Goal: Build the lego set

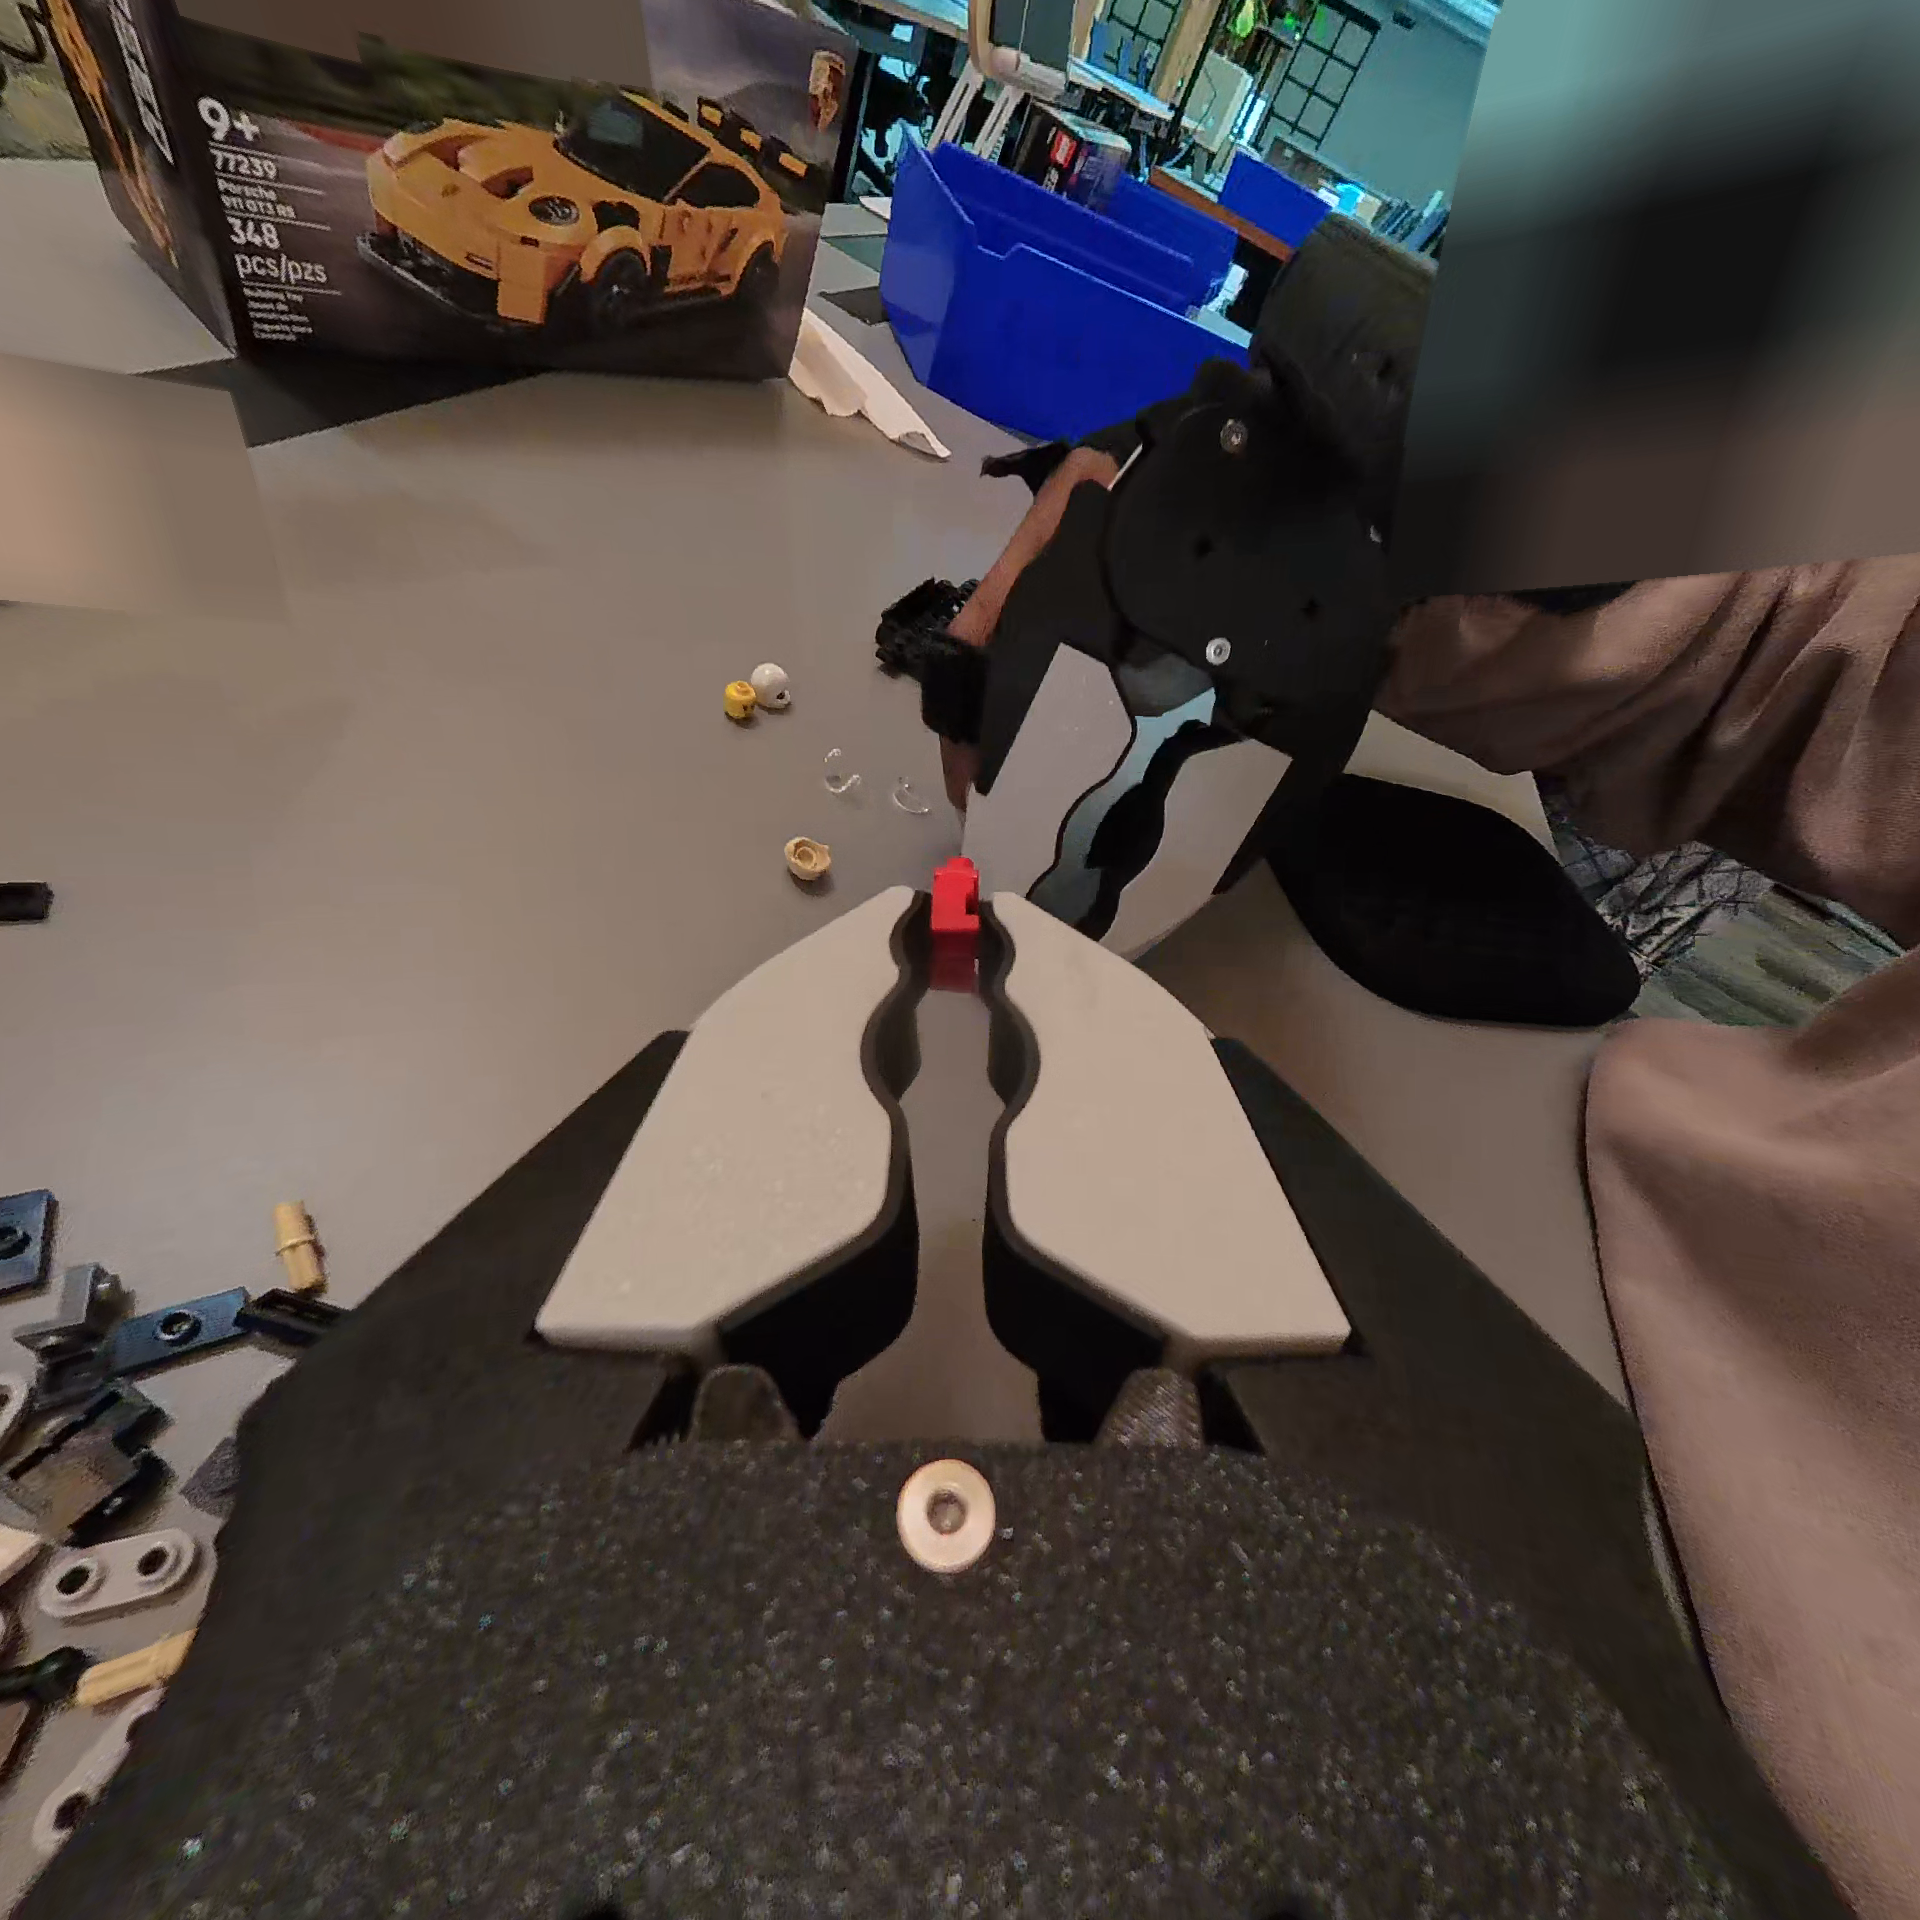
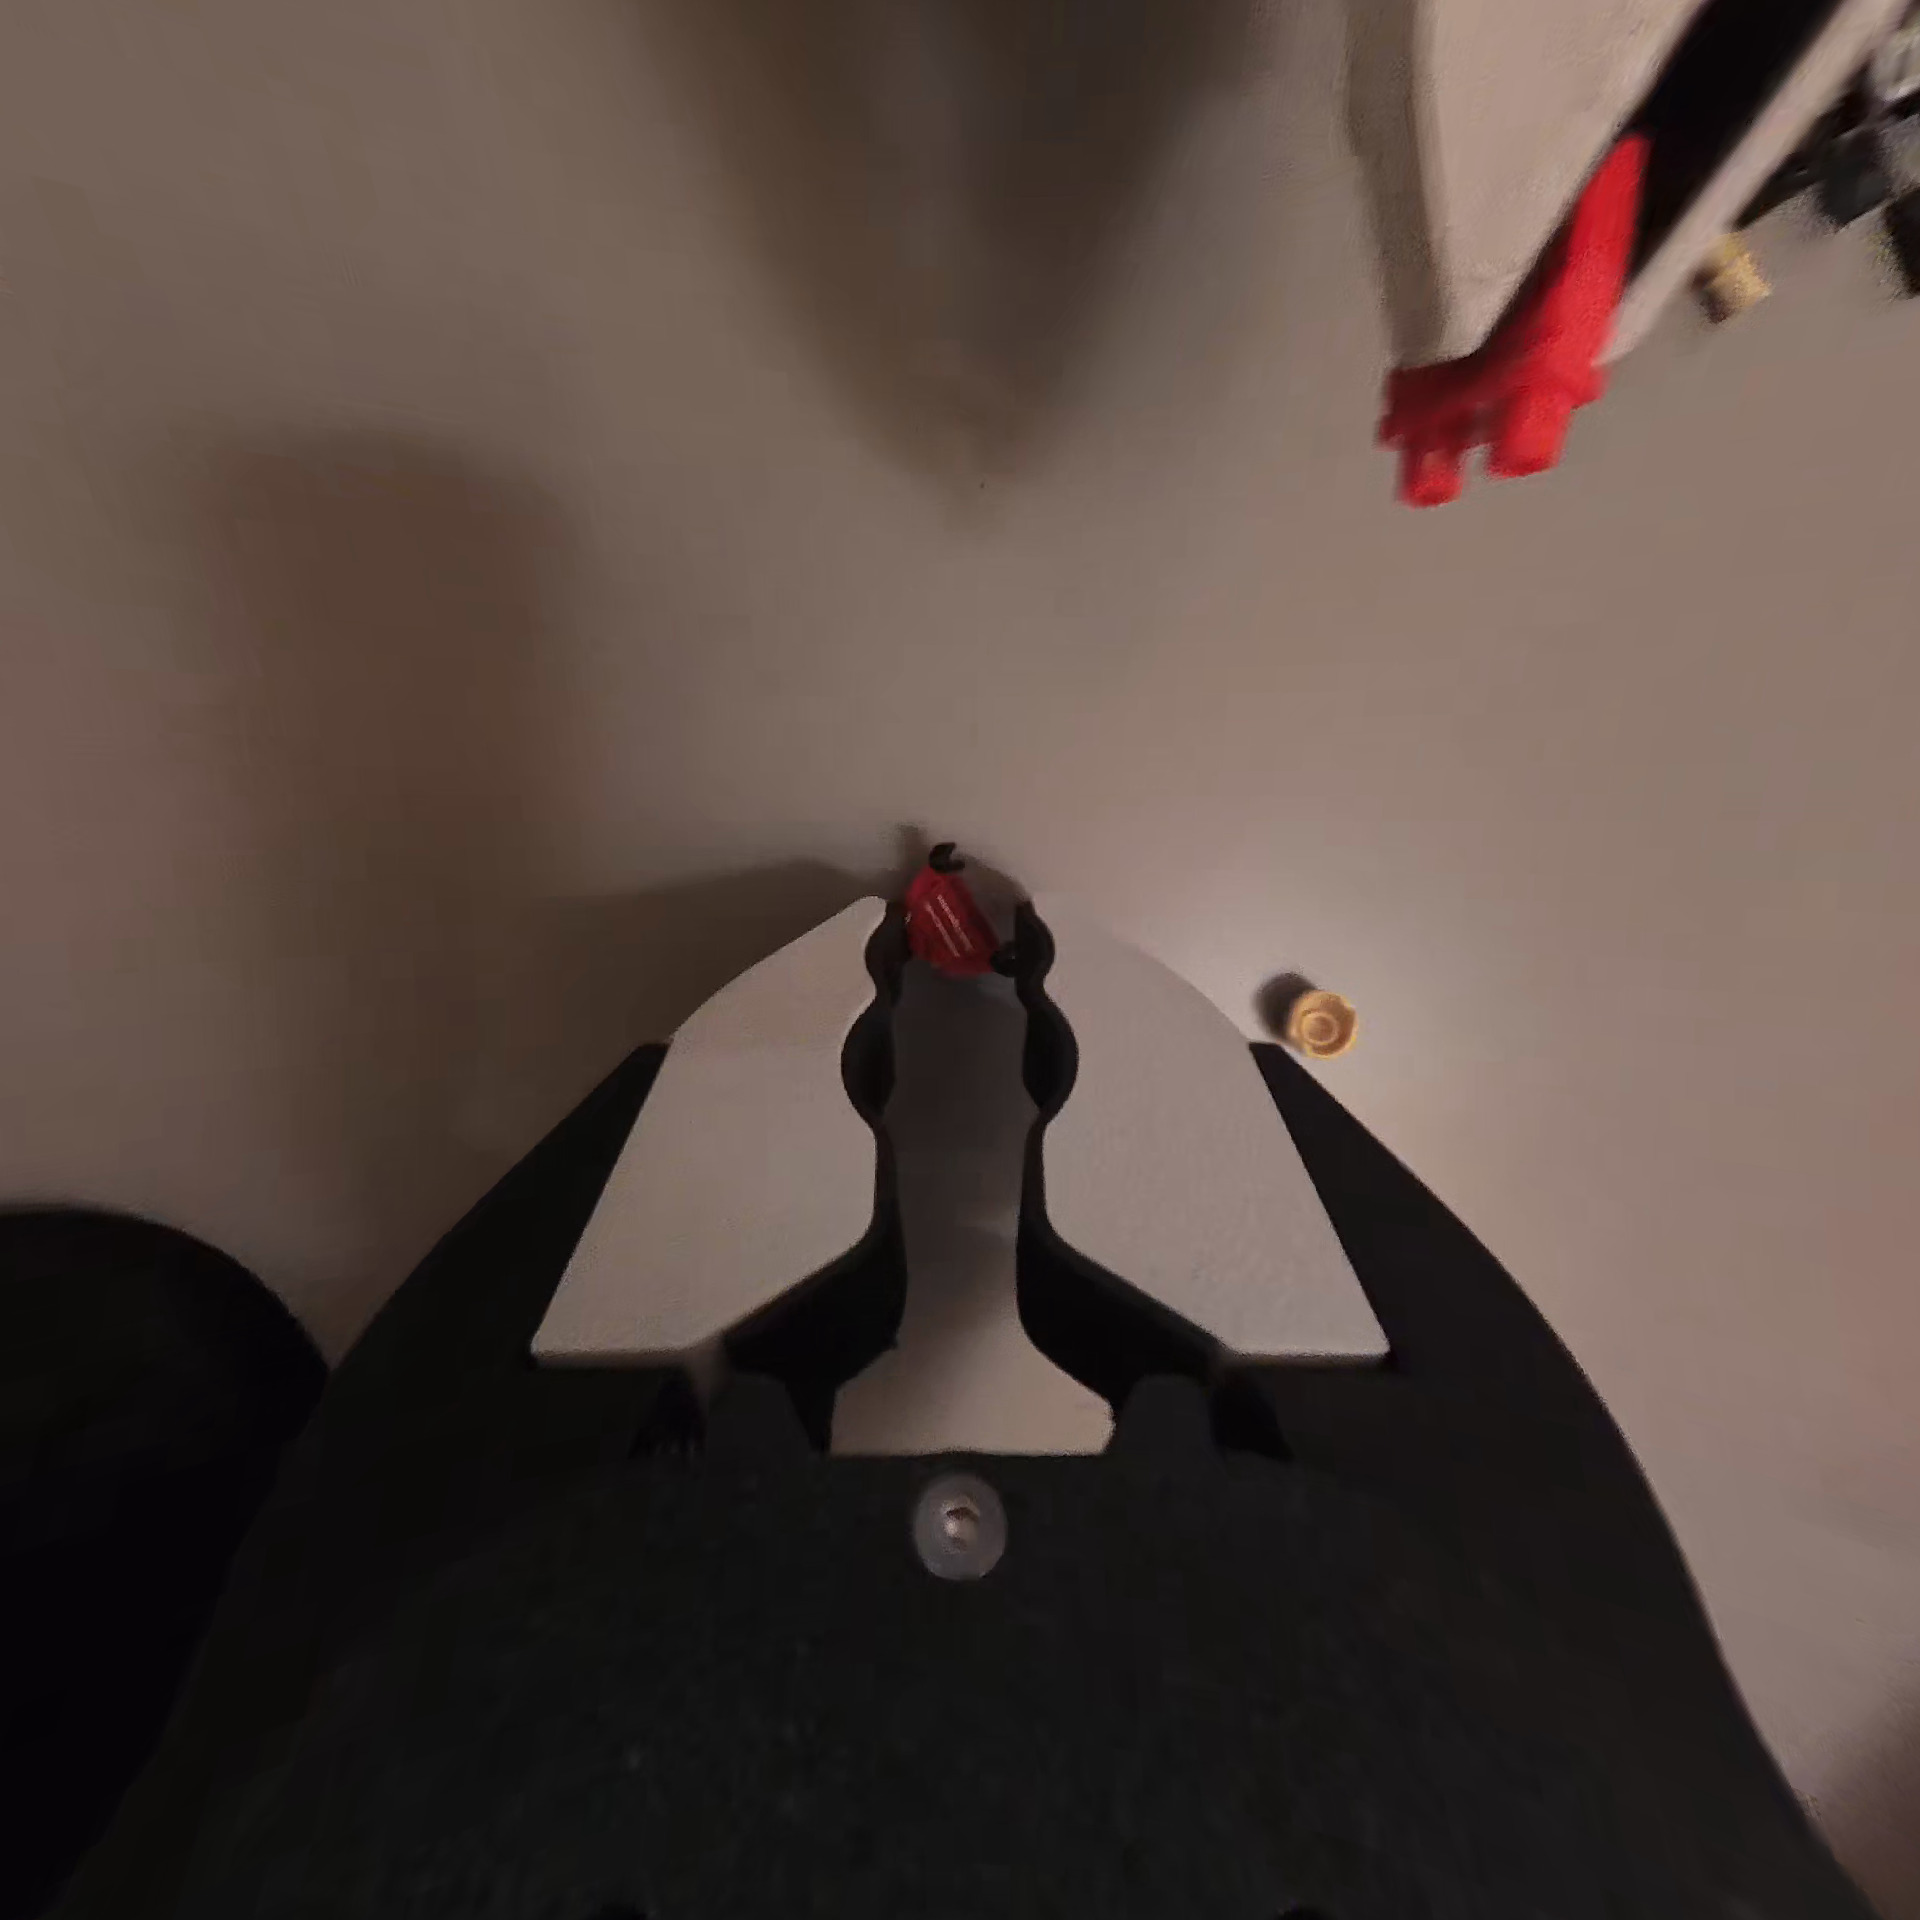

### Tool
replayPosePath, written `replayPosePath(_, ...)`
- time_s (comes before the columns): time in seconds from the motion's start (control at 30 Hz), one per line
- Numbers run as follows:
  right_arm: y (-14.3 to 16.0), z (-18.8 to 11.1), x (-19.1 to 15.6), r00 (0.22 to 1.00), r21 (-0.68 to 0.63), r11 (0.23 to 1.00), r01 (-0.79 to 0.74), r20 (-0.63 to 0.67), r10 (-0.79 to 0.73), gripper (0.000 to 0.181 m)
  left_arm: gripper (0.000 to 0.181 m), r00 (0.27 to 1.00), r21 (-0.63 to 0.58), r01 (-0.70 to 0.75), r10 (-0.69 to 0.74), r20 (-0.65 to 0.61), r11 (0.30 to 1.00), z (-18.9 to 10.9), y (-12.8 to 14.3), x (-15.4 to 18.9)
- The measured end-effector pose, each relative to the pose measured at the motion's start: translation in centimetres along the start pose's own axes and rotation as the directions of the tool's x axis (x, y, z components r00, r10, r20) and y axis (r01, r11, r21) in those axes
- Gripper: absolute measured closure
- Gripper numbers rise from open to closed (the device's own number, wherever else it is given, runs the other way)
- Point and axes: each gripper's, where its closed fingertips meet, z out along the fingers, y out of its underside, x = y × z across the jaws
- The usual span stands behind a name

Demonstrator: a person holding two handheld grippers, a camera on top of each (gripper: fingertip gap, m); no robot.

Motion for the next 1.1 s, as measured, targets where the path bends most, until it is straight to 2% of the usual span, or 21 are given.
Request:
replayPosePath(0.07, -0.8, -0.8, 0.7, 0.998, 0.066, 0.996, -0.053, -0.041, 0.056, 0.148, 0.173, 1.0, 0.001, -0.003, 0.003, -0.005, 1.0, 0.1, 0.0, 0.1)
replayPosePath(0.1, -2.1, -1.7, 1.4, 0.99, 0.172, 0.979, -0.108, -0.067, 0.121, 0.144, 0.173, 1.0, 0.01, -0.005, 0.005, -0.012, 1.0, 0.0, -0.1, 0.3)
replayPosePath(0.17, -5.7, -4.2, 2.1, 0.962, 0.446, 0.863, -0.238, -0.013, 0.272, 0.146, 0.173, 0.999, 0.052, -0.009, 0.012, -0.048, 0.999, -0.2, -0.8, 0.9)
replayPosePath(0.27, -7.9, -6.2, 2.9, 0.929, 0.65, 0.698, -0.299, 0.03, 0.37, 0.152, 0.174, 0.996, 0.099, -0.021, 0.029, -0.083, 0.995, -0.4, -1.5, 1.7)
replayPosePath(0.33, -8.7, -6.8, 2.9, 0.923, 0.708, 0.635, -0.309, 0.063, 0.379, 0.163, 0.174, 0.994, 0.109, -0.029, 0.04, -0.104, 0.994, -0.4, -1.6, 2.1)
replayPosePath(0.37, -8.8, -6.9, 2.9, 0.924, 0.713, 0.629, -0.31, 0.07, 0.376, 0.166, 0.174, 0.992, 0.119, -0.032, 0.046, -0.115, 0.992, -0.5, -1.7, 2.4)
replayPosePath(0.53, -9.1, -7.5, 2.7, 0.941, 0.687, 0.662, -0.299, 0.095, 0.326, 0.174, 0.174, 0.985, 0.153, -0.04, 0.065, -0.162, 0.987, -1.0, -2.2, 3.0)
replayPosePath(0.6, -9.2, -7.6, 2.7, 0.947, 0.657, 0.692, -0.298, 0.112, 0.302, 0.174, 0.174, 0.983, 0.157, -0.073, 0.098, -0.153, 0.985, -1.1, -2.3, 3.1)
replayPosePath(0.7, -8.7, -7.0, 3.5, 0.959, 0.538, 0.801, -0.262, 0.057, 0.276, 0.175, 0.168, 0.984, 0.134, -0.127, 0.142, -0.108, 0.983, -1.6, -2.2, 2.3)
replayPosePath(0.77, -6.9, -6.0, 4.5, 0.97, 0.332, 0.917, -0.22, -0.025, 0.242, 0.175, 0.166, 0.988, 0.137, -0.149, 0.154, -0.026, 0.979, -2.7, -3.0, 0.5)
replayPosePath(0.83, -5.9, -4.8, 5.1, 0.982, 0.121, 0.977, -0.176, -0.053, 0.183, 0.175, 0.169, 0.971, 0.107, -0.217, 0.203, 0.13, 0.97, -3.8, -3.5, -2.1)
replayPosePath(0.93, -4.5, -2.2, 5.6, 0.995, -0.196, 0.976, -0.094, -0.05, 0.086, 0.174, 0.173, 0.912, 0.062, -0.278, 0.243, 0.331, 0.958, -5.1, -3.8, -5.1)
replayPosePath(1.03, -3.8, 0.1, 5.7, 1.0, -0.349, 0.937, -0.027, -0.015, 0.023, 0.174, 0.174, 0.882, 0.056, -0.245, 0.198, 0.428, 0.968, -5.6, -3.5, -6.6)
replayPosePath(1.1, -3.5, 0.9, 5.6, 1.0, -0.398, 0.917, 0.012, 0.009, -0.009, 0.174, 0.174, 0.869, 0.061, -0.224, 0.171, 0.464, 0.973, -5.9, -3.5, -7.3)
